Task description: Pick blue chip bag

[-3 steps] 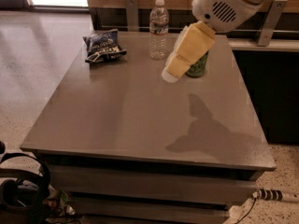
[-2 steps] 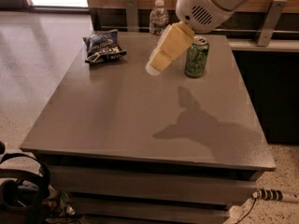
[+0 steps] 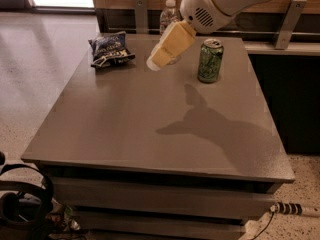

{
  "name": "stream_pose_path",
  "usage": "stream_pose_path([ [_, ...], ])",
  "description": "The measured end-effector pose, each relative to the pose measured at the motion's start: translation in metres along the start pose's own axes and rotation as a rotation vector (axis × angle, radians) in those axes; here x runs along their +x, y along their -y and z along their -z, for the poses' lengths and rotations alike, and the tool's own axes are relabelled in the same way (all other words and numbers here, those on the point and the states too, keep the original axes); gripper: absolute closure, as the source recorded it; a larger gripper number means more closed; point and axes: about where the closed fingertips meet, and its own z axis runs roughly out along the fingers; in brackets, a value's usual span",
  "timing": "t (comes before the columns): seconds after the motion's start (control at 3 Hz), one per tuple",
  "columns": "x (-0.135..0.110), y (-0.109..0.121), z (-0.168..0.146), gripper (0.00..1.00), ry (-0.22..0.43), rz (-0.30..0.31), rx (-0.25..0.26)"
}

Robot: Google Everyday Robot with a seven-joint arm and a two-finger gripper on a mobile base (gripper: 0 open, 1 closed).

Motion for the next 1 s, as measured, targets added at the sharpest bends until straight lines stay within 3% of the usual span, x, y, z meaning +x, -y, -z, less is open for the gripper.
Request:
stream_pose_path([
  [0.33, -0.014, 0.007, -0.013, 0.0, 0.02, 0.008, -0.037],
  [0.67, -0.047, 0.021, -0.051, 0.0, 0.077, 0.023, -0.109],
  [1.0, -0.074, 0.028, -0.087, 0.0, 0.096, 0.025, -0.112],
])
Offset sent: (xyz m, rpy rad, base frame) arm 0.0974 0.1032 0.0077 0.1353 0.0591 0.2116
